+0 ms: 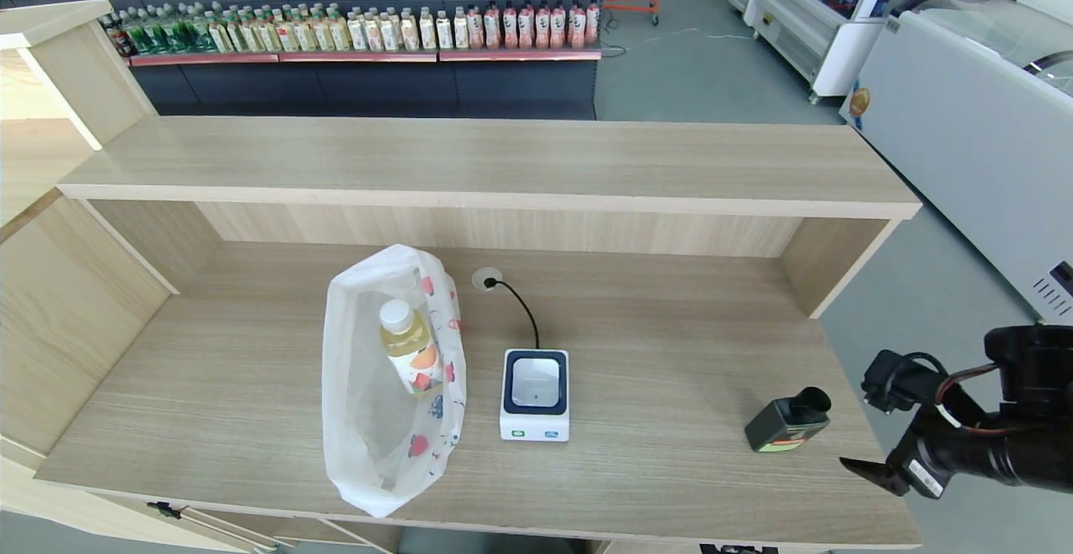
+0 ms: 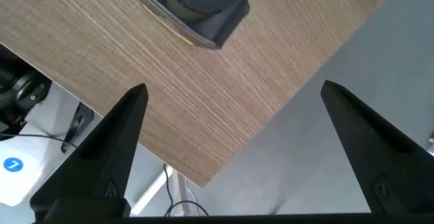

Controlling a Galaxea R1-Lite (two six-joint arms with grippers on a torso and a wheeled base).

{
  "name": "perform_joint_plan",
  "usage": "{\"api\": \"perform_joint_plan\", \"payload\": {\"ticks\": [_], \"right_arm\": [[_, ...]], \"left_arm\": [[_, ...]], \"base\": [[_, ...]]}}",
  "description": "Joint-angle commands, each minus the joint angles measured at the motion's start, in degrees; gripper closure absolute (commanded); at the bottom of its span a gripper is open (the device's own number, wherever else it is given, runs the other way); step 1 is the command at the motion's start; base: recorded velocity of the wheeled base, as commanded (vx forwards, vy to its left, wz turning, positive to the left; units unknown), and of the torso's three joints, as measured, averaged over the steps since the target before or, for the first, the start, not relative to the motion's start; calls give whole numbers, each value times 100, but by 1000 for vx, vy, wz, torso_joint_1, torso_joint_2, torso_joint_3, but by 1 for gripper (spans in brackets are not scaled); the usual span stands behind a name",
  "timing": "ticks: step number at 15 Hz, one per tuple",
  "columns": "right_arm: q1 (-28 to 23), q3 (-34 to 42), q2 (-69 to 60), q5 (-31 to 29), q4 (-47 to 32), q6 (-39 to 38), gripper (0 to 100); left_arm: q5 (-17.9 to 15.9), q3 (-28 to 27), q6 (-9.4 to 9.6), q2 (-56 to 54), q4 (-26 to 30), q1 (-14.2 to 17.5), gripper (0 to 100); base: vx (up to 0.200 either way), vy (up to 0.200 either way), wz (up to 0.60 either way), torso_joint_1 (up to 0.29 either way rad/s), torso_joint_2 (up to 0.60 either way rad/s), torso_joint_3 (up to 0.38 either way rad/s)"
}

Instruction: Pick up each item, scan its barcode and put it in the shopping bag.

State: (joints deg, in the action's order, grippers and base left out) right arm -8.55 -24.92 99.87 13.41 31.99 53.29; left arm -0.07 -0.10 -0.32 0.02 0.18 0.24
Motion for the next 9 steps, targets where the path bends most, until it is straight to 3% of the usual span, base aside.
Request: {"api": "perform_joint_plan", "payload": {"ticks": [1,9], "right_arm": [[310,-259,534,92,9,-2,0],[582,-971,1220,109,18,-11,0]], "left_arm": [[-1,1,-3,-2,-1,2,0],[-1,1,-3,-2,-1,2,0]], "base": [[0,0,0,0,0,0],[0,0,0,0,0,0]]}}
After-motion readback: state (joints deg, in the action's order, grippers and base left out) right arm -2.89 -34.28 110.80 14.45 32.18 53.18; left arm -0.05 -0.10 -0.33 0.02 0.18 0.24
